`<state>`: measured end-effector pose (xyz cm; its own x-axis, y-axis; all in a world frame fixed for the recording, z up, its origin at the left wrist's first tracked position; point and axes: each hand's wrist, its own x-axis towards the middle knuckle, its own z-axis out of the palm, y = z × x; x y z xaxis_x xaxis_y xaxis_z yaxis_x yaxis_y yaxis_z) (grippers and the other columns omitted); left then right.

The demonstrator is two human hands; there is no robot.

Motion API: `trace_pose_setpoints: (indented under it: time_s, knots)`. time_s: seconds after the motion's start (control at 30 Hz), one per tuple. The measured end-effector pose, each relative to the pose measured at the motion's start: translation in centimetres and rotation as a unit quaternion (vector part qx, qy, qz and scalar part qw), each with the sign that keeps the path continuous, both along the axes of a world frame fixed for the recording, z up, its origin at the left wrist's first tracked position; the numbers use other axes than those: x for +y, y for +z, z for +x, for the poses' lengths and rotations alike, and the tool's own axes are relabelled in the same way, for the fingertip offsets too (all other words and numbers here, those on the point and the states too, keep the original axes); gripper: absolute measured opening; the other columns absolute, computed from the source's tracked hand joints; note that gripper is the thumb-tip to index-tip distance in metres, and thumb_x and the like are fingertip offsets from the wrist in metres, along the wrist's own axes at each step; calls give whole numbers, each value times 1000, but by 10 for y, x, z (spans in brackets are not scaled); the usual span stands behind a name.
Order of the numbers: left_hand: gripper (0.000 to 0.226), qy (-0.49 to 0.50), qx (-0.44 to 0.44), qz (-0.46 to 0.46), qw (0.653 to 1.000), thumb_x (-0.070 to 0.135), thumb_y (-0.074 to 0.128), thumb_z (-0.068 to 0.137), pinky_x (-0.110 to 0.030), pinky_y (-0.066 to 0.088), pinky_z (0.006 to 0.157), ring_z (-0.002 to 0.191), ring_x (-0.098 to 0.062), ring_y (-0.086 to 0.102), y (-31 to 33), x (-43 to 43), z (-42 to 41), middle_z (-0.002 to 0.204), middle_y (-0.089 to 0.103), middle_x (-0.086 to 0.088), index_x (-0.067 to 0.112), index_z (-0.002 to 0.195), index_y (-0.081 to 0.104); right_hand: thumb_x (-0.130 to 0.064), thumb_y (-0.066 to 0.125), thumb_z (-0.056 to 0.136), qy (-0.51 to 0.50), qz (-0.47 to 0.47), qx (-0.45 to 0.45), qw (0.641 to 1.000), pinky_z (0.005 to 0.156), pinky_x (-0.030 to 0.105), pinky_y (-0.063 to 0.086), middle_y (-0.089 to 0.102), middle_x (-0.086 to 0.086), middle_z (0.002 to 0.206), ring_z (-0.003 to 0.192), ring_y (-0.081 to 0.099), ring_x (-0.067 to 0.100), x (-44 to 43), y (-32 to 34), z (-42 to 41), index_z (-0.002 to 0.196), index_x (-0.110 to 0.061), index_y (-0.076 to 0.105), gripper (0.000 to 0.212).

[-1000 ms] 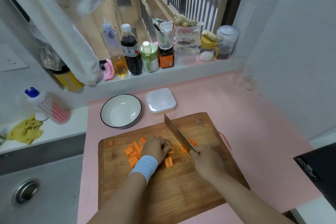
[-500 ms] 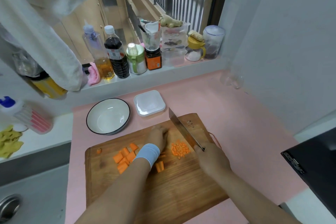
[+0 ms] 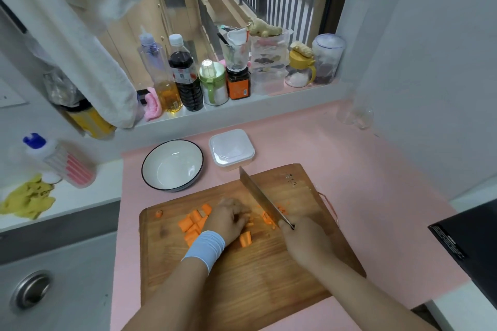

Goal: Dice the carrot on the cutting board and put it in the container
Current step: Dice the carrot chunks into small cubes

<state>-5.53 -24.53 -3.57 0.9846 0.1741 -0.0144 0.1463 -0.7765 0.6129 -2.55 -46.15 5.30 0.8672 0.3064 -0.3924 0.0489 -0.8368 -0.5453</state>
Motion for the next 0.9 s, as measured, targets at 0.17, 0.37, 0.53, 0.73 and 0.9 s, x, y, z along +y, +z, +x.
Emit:
trace_pose_setpoints:
  time_s: [0.17, 0.37, 0.53, 0.73, 0.9]
  knots:
    - [19, -31, -4, 42, 999, 24, 68, 88, -21, 42, 93, 106, -11, 52, -4, -6, -12, 103, 67, 7, 24, 106, 76, -40, 39, 105, 5, 29, 19, 999, 59, 29, 46, 66, -7, 77, 72, 63, 13, 8, -6, -14, 96, -31, 69, 33]
    - [13, 9, -37, 66, 997, 30, 69, 87, -27, 41, 95, 97, -14, 54, -6, -13, -18, 92, 67, 8, 27, 97, 77, -41, 39, 105, 8, 5, -5, 1000, 60, 29, 45, 66, -8, 78, 73, 62, 11, 11, -6, -19, 95, -32, 67, 31]
    - [15, 26, -28, 70, 997, 30, 66, 89, -30, 47, 83, 97, -17, 52, -6, -11, -23, 90, 62, 6, 27, 99, 76, -39, 38, 106, -8, 9, -12, 1000, 51, 27, 36, 63, -5, 71, 63, 58, 10, 14, 2, -15, 80, -27, 61, 37]
    - [19, 55, -26, 64, 996, 33, 65, 90, -26, 45, 89, 101, -13, 51, -5, -13, -24, 98, 66, 9, 30, 106, 74, -38, 39, 106, -1, 47, 22, 999, 54, 26, 39, 63, -4, 72, 64, 59, 11, 18, 5, -23, 80, -26, 62, 36]
    - [17, 66, -37, 76, 994, 34, 66, 88, -24, 44, 84, 99, -12, 52, -2, -18, -27, 95, 68, 11, 30, 103, 73, -41, 39, 105, -3, 23, 15, 1000, 57, 30, 42, 63, -5, 71, 67, 61, 13, 18, -7, -29, 74, -30, 56, 37]
